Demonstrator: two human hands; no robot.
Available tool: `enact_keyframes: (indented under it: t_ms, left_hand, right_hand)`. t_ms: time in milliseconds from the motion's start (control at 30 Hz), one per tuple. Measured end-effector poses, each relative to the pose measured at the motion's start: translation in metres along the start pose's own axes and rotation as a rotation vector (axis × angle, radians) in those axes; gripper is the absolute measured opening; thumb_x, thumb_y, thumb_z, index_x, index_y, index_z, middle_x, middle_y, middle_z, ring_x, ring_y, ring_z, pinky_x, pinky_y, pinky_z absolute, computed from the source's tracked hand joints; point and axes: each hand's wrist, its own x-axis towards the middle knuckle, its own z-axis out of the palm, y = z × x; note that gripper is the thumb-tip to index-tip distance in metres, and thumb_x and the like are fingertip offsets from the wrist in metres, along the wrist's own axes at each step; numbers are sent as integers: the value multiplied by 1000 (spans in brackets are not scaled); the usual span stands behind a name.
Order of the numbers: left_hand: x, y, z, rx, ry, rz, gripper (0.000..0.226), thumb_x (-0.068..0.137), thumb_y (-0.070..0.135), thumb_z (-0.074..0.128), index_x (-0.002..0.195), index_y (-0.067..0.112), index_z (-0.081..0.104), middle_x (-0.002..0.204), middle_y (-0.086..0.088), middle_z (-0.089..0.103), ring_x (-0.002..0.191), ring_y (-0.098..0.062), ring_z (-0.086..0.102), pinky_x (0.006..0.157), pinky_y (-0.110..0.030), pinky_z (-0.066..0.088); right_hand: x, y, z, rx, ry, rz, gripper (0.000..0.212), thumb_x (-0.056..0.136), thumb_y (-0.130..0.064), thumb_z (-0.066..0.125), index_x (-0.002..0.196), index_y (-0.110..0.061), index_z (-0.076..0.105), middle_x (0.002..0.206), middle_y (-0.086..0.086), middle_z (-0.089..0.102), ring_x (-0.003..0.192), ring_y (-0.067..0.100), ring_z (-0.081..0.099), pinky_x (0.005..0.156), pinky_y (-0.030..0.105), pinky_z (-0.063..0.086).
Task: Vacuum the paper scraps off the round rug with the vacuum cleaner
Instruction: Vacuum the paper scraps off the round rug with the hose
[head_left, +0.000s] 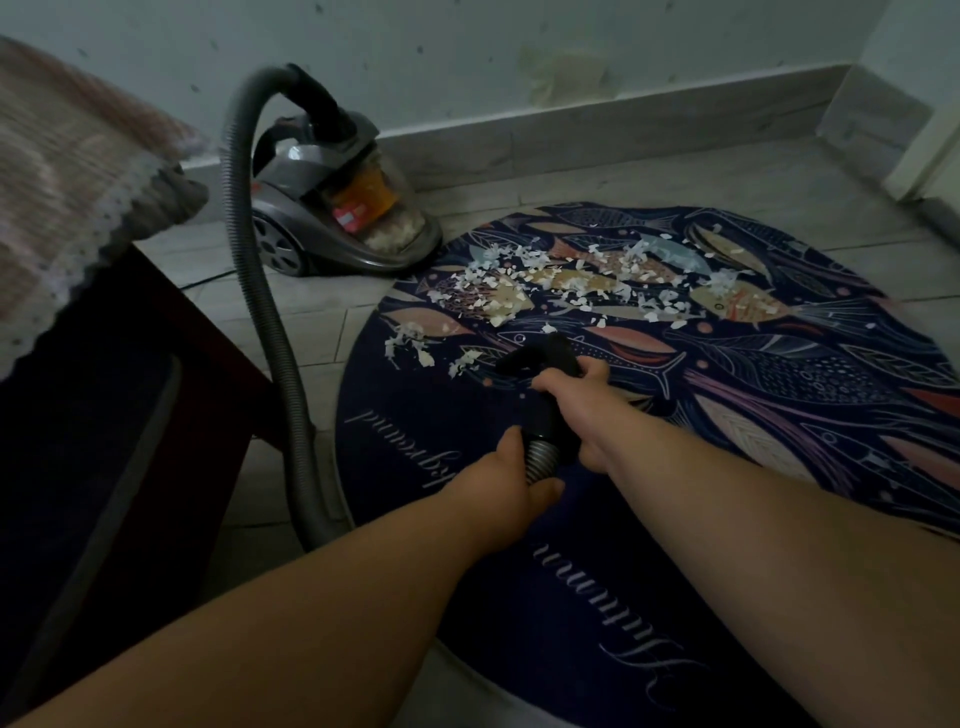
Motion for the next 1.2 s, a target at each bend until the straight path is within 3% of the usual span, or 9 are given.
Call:
enact_keyframes:
  t_ms: [100,267,500,667,833,933,1000,1133,1200]
  left_hand:
    - [4,-5,0,-2,7,-3,80,94,46,48,151,17,-1,133,-14,48,110,-28,56,84,-31,44]
    - [2,-15,-2,-35,22,7,79,94,46,50,150,18,2,127,-13,52,103,-26,59,82,-31,48]
    - [-6,-32,-11,-77,88,-22,66,90,47,54,141,20,21,113,-11,58,93,-27,63,78,-36,51]
    - [-5,-30,-11,-72,68,-4,66,91,46,53,142,18,20,114,-12,58,93,-26,62,78,-35,51]
    - [7,-22,-10,-32,36,17,81,94,46,50,151,18,-1,129,-14,52,105,-27,58,85,-33,47]
    - [14,-21,-11,-44,35,24,80,93,47,51,151,21,2,125,-14,55,103,-27,60,87,-36,50]
    - [16,-23,-14,-74,40,21,78,92,46,52,150,24,4,122,-13,56,100,-28,61,87,-40,52]
    - [16,-33,-19,-76,64,7,75,92,46,51,149,24,8,120,-10,56,96,-23,61,79,-33,51]
    - [16,-39,-20,-94,78,-1,72,92,45,52,148,23,11,118,-10,57,95,-24,61,76,-32,49]
  right_hand:
    - [-1,2,4,-53,-61,-7,83,91,-20,66,152,-39,14,119,11,52,101,32,59,77,41,54]
    - [1,1,14,-165,-47,-58,77,93,-20,61,152,-35,14,105,9,52,88,26,56,58,32,44]
    - [3,-4,39,-210,-125,-31,79,91,-24,62,154,-37,15,115,12,50,97,30,54,72,38,48]
    - [4,-2,40,-211,-84,-56,75,92,-24,60,153,-34,18,105,8,52,91,28,56,65,34,47]
    - [10,-3,29,-223,31,-116,72,93,-26,58,153,-33,18,115,11,55,86,26,55,62,33,45]
    - [14,-5,26,-201,36,-117,73,92,-25,59,153,-33,19,115,11,55,90,28,57,69,37,50]
    - [16,-6,27,-196,17,-117,74,92,-24,59,152,-33,18,118,11,54,90,27,56,66,35,48]
    - [21,-7,39,-197,-20,-115,76,91,-25,60,152,-36,16,117,12,53,96,29,56,78,41,52]
    - [23,-6,47,-214,-37,-118,79,90,-26,61,153,-36,14,118,12,53,95,29,56,77,40,51]
